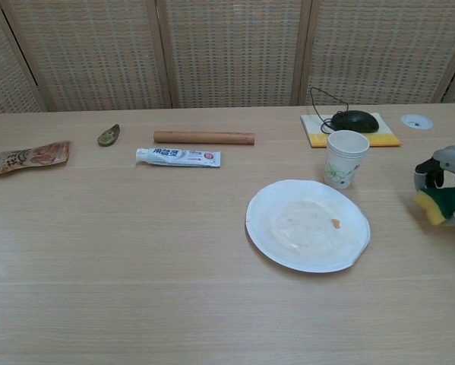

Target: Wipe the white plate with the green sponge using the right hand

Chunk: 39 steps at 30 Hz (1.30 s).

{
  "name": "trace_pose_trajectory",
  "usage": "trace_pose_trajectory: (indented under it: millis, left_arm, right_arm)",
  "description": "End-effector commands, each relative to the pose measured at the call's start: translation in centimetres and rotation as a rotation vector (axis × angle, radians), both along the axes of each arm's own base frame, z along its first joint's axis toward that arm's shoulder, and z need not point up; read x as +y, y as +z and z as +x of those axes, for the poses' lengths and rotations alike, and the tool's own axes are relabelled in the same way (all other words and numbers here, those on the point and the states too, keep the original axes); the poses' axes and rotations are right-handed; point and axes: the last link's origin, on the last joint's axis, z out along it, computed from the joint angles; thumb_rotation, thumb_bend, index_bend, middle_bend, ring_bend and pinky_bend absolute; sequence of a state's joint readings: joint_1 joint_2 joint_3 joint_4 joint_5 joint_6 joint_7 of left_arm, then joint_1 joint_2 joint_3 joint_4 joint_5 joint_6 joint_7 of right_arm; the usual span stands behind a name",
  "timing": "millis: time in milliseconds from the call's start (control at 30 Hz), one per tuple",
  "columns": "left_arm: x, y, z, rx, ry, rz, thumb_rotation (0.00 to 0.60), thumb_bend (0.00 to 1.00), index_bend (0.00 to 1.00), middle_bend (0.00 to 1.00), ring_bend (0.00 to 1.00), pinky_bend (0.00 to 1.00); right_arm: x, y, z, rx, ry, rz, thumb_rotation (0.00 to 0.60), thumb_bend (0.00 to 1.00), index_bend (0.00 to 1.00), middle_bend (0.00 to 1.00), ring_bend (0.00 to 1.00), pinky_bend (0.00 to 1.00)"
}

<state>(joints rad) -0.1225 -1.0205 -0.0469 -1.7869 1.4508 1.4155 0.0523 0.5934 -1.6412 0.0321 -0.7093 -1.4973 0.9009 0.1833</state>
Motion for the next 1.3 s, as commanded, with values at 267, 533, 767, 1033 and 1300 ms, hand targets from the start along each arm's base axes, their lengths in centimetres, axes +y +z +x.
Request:
trace_pose_trajectory:
  millis: [267,533,767,1033,1300]
  left_arm:
    - [0.0,-0.1,0.0,-0.006,-0.004,-0.01,0.6,0.0,0.0,0.0,0.0,0.0]
    - [0.0,-0.1,0.0,-0.007,-0.003,-0.017,0.6,0.0,0.0,0.0,0.0,0.0]
    - [0.1,-0.4,0.0,0.0,0.0,-0.025,0.6,0.0,0.0,0.0,0.0,0.0]
    - [0.4,-0.5,-0.2,0.002,0.007,-0.025,0.6,0.0,0.0,0.0,0.0,0.0]
    - [0.8,-0.6,-0.4,0.003,0.011,-0.032,0.6,0.0,0.0,0.0,0.0,0.0]
  right_arm:
    - [2.5,1.0,8.0,-0.419,0.115,0.196,0.6,0.15,0.45,0.49,0.38,0.56]
    - [2.6,-0.8,12.9,-0.518,0.057,0.377,0.6,0.17,0.45,0.49,0.38,0.56]
    - [-0.8,-3.8,17.0,-0.548,-0.004,0.396,0.6,0.2,0.45,0.49,0.38,0.56]
    - [-2.4,-6.2,18.2,-0.547,-0.063,0.368,0.6,0.21,0.46,0.49,0.38,0.56]
    - [-2.9,-7.5,17.3,-0.502,-0.106,0.353,0.6,0.21,0.46,0.49,0.38,0.56]
